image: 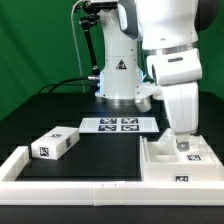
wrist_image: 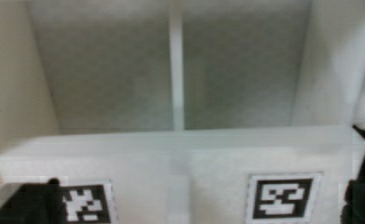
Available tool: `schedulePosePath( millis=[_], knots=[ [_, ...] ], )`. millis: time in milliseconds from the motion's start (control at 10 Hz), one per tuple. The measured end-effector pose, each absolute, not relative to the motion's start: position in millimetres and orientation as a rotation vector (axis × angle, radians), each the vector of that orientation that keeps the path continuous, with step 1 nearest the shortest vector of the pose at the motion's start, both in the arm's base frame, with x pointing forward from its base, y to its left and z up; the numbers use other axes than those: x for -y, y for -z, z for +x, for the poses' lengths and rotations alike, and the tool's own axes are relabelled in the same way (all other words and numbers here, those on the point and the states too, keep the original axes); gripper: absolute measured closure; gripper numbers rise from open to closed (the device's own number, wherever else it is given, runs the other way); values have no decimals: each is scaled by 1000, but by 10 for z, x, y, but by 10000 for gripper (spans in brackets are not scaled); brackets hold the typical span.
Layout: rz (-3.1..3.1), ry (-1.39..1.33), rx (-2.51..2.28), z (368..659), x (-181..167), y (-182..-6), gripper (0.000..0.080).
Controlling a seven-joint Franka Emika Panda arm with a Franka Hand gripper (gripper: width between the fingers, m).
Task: Assemble cabinet
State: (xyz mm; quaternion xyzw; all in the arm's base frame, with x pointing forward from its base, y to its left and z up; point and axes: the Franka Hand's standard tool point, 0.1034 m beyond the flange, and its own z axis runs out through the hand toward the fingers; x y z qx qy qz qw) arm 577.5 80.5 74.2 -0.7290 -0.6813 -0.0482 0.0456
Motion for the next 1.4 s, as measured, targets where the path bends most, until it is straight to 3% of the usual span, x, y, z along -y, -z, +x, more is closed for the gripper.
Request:
schedulePosePath(
  millis=[400, 700, 1400],
  knots=[
    [-2348, 137, 2022, 5246, -749, -906, 2],
    [-2395, 161, 1966, 4785, -768, -740, 2],
    [-2555, 259, 1752, 4720, -765, -645, 2]
  ],
)
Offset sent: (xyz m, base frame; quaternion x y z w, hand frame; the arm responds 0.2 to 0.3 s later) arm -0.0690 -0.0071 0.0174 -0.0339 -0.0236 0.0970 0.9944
